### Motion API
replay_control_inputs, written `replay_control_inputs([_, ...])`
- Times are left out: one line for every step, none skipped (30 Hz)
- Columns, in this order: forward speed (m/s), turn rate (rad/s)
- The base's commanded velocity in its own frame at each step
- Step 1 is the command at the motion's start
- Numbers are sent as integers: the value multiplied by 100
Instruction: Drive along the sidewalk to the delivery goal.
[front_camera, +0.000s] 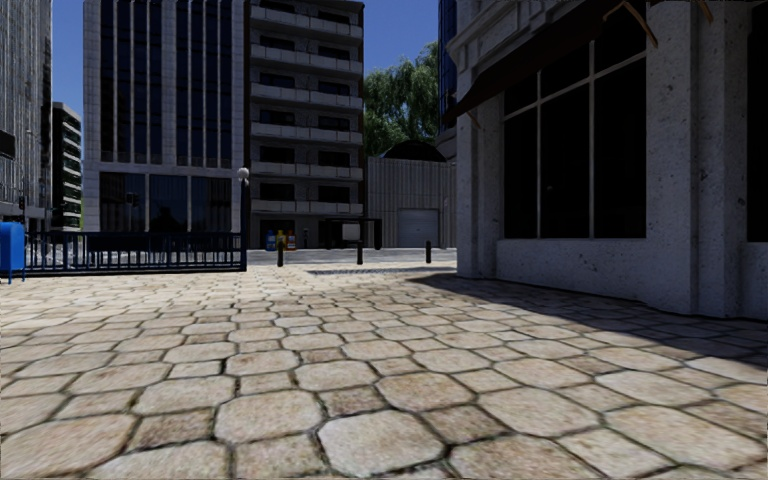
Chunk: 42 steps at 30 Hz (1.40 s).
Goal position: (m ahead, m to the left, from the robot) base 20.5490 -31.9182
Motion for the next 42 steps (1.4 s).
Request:
replay_control_inputs([200,0])
replay_control_inputs([200,0])
replay_control_inputs([200,0])
replay_control_inputs([200,0])
replay_control_inputs([200,0])
replay_control_inputs([200,0])
replay_control_inputs([200,0])
replay_control_inputs([200,0])
replay_control_inputs([200,0])
replay_control_inputs([200,0])
replay_control_inputs([200,0])
replay_control_inputs([200,0])
replay_control_inputs([200,0])
replay_control_inputs([200,0])
replay_control_inputs([200,0])
replay_control_inputs([200,0])
replay_control_inputs([200,0])
replay_control_inputs([200,0])
replay_control_inputs([200,0])
replay_control_inputs([200,0])
replay_control_inputs([200,0])
replay_control_inputs([200,0])
replay_control_inputs([200,0])
replay_control_inputs([200,0])
replay_control_inputs([200,0])
replay_control_inputs([200,0])
replay_control_inputs([200,0])
replay_control_inputs([200,0])
replay_control_inputs([200,0])
replay_control_inputs([200,0])
replay_control_inputs([200,0])
replay_control_inputs([200,0])
replay_control_inputs([200,0])
replay_control_inputs([200,0])
replay_control_inputs([200,0])
replay_control_inputs([200,0])
replay_control_inputs([200,0])
replay_control_inputs([200,0])
replay_control_inputs([200,0])
replay_control_inputs([200,0])
replay_control_inputs([200,0])
replay_control_inputs([200,0])
